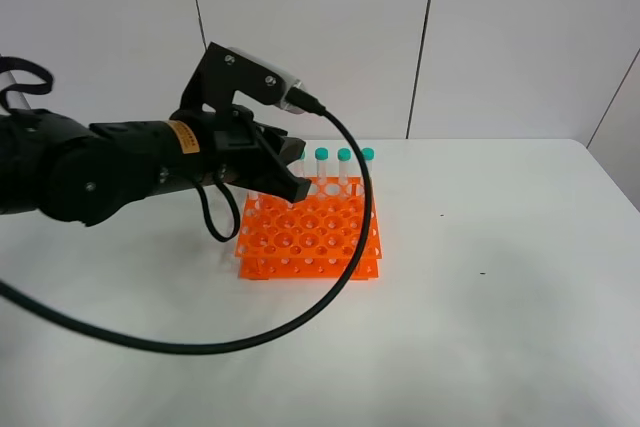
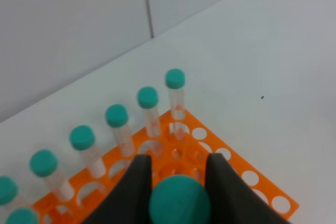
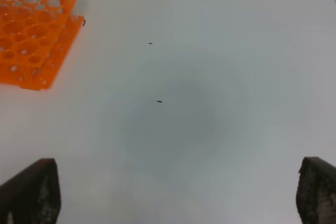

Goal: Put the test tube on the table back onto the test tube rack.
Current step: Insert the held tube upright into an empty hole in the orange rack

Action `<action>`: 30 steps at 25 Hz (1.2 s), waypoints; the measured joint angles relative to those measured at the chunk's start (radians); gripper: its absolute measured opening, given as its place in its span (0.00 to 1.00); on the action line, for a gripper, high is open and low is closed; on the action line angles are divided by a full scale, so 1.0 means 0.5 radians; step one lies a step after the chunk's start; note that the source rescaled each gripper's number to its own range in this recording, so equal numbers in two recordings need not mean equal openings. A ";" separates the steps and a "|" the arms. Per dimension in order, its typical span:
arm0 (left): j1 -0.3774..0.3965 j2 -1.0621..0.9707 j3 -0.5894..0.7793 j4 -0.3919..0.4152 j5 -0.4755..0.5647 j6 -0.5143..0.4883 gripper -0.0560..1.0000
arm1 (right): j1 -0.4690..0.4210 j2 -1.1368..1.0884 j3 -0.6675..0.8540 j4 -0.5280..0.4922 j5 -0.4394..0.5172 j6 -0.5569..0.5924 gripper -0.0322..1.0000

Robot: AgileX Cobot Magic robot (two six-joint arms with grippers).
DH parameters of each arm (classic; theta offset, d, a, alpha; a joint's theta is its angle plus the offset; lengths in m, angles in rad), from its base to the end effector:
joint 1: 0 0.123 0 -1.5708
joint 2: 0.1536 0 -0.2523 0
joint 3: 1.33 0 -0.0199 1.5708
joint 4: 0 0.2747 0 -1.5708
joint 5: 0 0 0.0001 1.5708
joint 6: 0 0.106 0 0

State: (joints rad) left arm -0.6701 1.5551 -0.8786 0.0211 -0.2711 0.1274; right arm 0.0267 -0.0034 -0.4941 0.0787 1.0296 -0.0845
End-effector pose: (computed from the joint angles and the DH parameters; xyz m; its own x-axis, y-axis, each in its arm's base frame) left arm 0.2933 -0.2332 0.2035 -0.1505 0.3071 -0.9397 0.6546 0.7433 0.1380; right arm 0.0639 0.0089 0.2835 -0.4247 -0.0551 -0.9036 -0.1062 0.9943 -0.0108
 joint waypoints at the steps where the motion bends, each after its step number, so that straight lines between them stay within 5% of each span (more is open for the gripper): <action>1: 0.006 0.047 -0.055 0.002 0.025 0.000 0.05 | 0.000 0.000 0.000 0.000 0.000 0.000 1.00; 12: 0.267 0.490 -0.497 0.002 0.326 0.000 0.05 | 0.000 0.000 0.000 0.002 0.000 0.000 1.00; 25: 0.324 0.584 -0.571 0.002 0.198 -0.067 0.05 | 0.000 0.000 0.000 0.002 0.000 0.000 1.00; 30: 0.329 0.584 -0.434 0.002 -0.027 -0.079 0.05 | 0.000 0.000 0.000 0.002 0.000 0.000 1.00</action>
State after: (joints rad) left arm -0.5057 1.8471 -1.0954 0.0219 -0.2846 0.0876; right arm 0.0267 -0.0034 -0.4941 0.0797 1.0296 -0.0845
